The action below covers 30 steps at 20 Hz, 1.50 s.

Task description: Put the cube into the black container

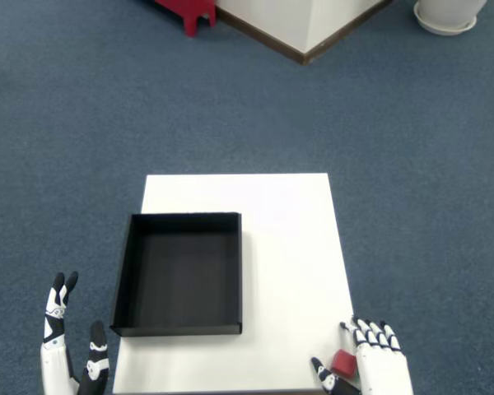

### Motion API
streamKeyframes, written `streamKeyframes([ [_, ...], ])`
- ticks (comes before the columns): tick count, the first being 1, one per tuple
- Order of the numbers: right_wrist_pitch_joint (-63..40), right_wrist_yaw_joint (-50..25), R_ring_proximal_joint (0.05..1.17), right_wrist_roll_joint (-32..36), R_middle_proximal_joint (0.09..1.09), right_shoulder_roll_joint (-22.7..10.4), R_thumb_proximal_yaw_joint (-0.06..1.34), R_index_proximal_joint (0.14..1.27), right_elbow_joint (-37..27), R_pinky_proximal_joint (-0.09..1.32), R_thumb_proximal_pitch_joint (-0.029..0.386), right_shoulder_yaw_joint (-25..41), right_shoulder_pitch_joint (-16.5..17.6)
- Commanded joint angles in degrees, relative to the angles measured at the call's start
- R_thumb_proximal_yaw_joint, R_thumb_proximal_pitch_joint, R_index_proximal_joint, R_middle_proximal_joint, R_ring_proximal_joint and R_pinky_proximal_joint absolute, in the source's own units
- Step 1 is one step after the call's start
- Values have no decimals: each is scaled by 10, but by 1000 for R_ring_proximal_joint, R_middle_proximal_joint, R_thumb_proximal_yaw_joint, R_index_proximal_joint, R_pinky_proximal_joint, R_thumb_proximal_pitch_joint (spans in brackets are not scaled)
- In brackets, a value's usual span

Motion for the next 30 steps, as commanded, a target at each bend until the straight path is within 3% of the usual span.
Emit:
streamKeyframes([
  [1,5,12,230,4,228,-13,514,387,10,0,-3,0,7],
  [30,30,43,212,-2,195,-46,602,442,10,-7,10,7,55],
])
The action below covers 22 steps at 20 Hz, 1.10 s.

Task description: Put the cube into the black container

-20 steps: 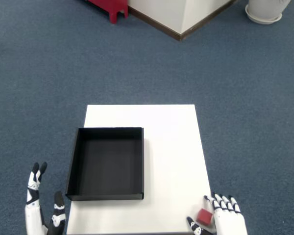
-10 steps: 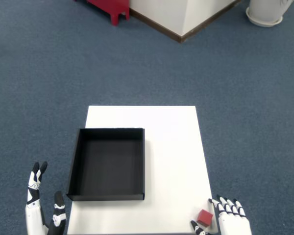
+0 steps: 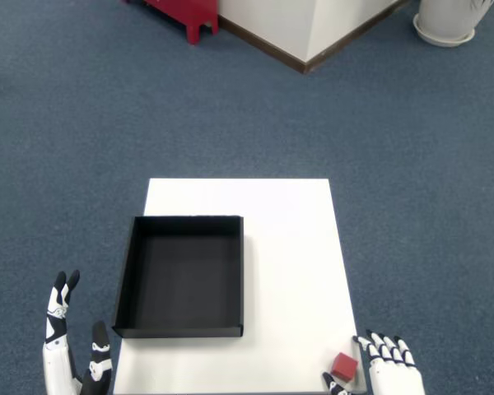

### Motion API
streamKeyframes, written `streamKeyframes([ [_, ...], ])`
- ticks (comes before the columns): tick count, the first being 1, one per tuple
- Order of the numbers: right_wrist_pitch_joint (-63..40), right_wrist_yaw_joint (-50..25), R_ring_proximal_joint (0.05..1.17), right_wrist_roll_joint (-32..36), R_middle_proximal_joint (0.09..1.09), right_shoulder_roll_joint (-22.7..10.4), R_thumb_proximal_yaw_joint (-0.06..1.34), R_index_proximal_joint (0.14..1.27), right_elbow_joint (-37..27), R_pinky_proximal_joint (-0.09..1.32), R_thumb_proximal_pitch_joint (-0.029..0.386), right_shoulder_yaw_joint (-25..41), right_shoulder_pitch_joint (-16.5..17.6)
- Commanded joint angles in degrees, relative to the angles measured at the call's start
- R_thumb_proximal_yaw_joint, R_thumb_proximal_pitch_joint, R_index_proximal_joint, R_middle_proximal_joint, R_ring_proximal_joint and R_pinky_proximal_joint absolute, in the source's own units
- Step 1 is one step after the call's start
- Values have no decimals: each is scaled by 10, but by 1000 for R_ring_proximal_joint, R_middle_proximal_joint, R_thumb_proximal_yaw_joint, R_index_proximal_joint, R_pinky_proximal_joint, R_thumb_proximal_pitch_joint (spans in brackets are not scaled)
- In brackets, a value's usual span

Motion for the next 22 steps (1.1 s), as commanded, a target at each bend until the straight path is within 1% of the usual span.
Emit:
streamKeyframes([
  [1,33,52,212,-1,195,-22,604,446,10,-5,11,5,26],
  [10,32,46,220,-8,198,-23,638,483,9,10,20,11,30],
  [13,39,65,219,-8,196,-24,644,491,9,14,16,12,40],
  [18,44,78,223,-8,201,-23,645,514,9,21,15,12,43],
  [22,40,78,255,-7,233,-29,644,540,9,46,21,11,51],
])
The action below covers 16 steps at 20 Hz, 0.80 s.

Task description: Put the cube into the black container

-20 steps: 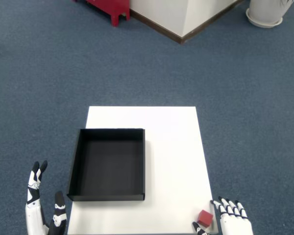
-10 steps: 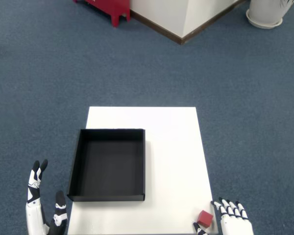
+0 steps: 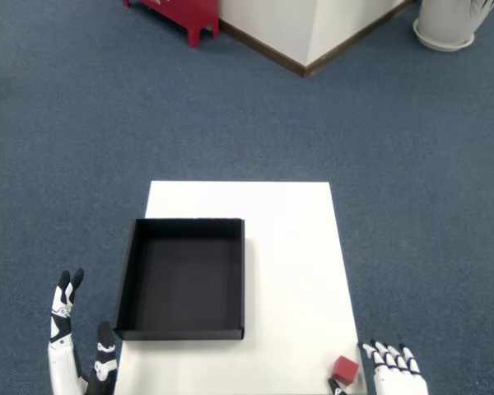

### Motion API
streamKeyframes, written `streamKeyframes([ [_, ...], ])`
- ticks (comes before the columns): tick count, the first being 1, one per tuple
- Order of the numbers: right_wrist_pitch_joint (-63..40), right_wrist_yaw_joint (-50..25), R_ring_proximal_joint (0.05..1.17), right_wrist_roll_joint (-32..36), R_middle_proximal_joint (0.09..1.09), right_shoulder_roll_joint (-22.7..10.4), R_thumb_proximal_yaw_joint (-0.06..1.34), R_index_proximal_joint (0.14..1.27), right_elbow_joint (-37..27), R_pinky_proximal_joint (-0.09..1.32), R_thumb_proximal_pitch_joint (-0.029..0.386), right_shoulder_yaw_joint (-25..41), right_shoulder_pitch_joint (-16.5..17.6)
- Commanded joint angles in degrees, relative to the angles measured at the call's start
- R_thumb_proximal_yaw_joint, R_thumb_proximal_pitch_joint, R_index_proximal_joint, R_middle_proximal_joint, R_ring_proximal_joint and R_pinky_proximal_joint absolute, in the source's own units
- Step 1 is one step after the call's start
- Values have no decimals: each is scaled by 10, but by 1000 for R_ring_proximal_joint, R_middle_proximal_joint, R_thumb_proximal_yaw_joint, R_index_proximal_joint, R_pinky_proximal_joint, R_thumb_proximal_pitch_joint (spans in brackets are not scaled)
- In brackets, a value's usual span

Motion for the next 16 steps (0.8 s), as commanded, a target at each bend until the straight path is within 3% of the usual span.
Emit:
streamKeyframes([
  [1,39,78,255,-8,233,-22,647,540,9,47,22,9,37],
  [16,40,76,250,-14,225,-18,633,538,8,51,25,14,46],
])
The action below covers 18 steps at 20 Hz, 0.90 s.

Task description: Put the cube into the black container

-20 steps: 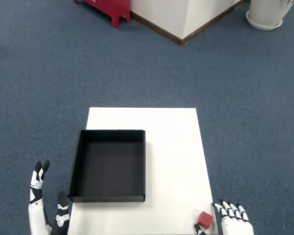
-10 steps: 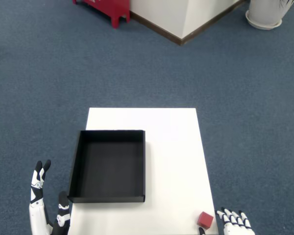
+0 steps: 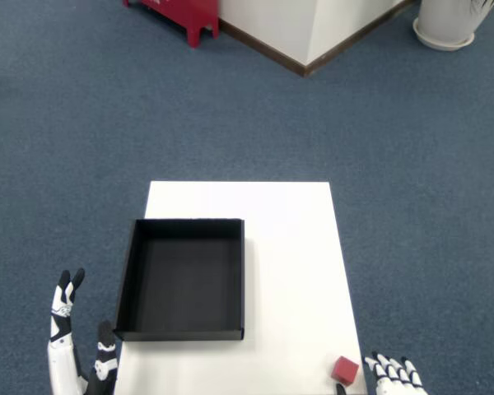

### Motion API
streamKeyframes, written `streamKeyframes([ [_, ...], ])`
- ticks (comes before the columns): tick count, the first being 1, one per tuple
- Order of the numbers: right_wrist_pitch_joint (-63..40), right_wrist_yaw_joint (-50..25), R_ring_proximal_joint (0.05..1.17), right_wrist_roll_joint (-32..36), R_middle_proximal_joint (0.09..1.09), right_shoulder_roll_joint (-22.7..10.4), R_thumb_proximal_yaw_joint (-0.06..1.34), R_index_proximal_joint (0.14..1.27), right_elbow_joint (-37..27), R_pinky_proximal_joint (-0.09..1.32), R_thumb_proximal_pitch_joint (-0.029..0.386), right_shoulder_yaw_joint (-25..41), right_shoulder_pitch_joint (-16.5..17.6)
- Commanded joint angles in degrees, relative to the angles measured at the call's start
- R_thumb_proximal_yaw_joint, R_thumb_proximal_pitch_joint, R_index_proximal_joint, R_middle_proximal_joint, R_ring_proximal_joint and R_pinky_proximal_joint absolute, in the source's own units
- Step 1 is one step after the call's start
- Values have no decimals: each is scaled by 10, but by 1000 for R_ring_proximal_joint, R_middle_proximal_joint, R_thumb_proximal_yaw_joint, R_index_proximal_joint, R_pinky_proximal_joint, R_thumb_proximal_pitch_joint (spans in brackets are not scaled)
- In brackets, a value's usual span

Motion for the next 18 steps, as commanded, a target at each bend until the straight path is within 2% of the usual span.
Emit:
streamKeyframes([
  [1,46,69,251,-15,227,-13,634,539,14,53,26,14,26],
  [18,39,34,257,-29,231,4,674,556,14,61,29,25,17],
])
